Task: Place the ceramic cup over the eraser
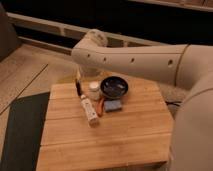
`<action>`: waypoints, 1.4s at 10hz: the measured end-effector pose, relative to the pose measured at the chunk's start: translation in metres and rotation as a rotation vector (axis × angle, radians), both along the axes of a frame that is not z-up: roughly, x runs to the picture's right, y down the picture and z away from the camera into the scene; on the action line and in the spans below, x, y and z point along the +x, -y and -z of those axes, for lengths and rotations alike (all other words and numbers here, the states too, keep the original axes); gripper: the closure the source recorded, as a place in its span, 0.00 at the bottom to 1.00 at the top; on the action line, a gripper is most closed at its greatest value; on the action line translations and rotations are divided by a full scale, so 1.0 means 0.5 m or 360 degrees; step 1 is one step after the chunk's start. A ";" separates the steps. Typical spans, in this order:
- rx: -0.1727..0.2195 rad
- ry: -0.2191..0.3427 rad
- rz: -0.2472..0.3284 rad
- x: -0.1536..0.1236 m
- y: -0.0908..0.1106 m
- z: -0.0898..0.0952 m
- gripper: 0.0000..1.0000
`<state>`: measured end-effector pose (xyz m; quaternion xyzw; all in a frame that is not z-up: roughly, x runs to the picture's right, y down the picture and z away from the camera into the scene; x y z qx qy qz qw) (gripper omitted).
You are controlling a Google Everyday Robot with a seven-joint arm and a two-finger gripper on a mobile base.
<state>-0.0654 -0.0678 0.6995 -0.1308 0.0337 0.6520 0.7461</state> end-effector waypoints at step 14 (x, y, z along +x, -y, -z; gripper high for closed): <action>-0.0226 -0.0057 -0.0258 0.078 -0.041 -0.334 0.35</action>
